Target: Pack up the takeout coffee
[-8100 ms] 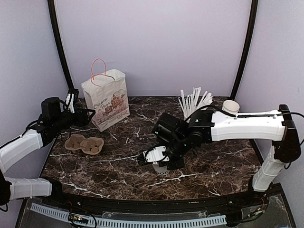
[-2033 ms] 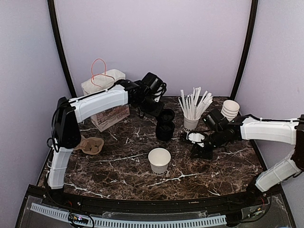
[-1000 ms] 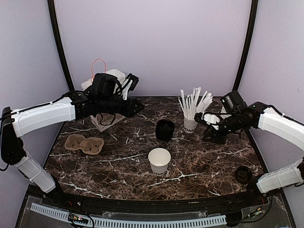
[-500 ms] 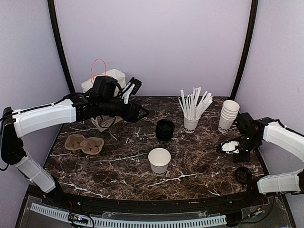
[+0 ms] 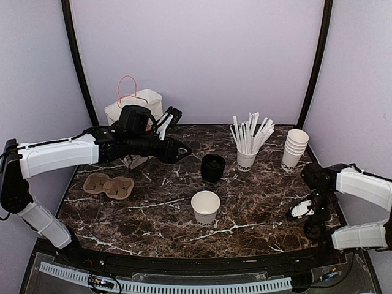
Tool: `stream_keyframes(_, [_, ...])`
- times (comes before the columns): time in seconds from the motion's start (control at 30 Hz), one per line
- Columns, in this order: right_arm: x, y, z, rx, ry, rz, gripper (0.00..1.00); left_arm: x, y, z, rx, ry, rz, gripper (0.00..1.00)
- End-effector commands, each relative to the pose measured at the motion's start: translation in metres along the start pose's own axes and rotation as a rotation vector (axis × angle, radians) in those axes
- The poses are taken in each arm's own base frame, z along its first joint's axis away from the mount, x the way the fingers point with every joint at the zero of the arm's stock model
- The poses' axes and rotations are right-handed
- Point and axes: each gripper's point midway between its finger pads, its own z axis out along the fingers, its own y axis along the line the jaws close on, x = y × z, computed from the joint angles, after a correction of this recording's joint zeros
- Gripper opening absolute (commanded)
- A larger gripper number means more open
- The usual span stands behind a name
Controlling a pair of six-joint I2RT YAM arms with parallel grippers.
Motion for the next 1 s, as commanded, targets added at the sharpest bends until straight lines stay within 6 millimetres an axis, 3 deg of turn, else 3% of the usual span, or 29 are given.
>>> stream_keyframes(0.0, [-0.004,-0.015,0.004,0.042,-0.006,0.013,0.37,-0.011,-0.005,-0.014,0.004,-0.061,0.023,0.6])
stream_keyframes(0.27, [-0.022,-0.019,0.006,-0.011,-0.081,0.055,0.24,-0.009,-0.003,-0.016,-0.007,-0.061,0.014,0.59])
stream_keyframes(0.47, [-0.039,-0.018,-0.01,-0.052,-0.192,0.08,0.12,-0.01,-0.002,-0.016,-0.011,-0.063,0.016,0.59])
stream_keyframes(0.63, [-0.075,-0.031,-0.053,-0.115,-0.414,0.147,0.05,-0.015,0.005,-0.019,-0.056,-0.079,0.041,0.59])
stream_keyframes(0.83, [-0.107,-0.041,-0.094,-0.2,-0.621,0.19,0.03,-0.03,-0.001,-0.027,-0.041,-0.107,0.077,0.58])
stream_keyframes(0.97, [-0.131,-0.06,-0.159,-0.223,-0.851,0.205,0.03,-0.044,-0.032,-0.041,0.093,-0.224,0.141,0.6])
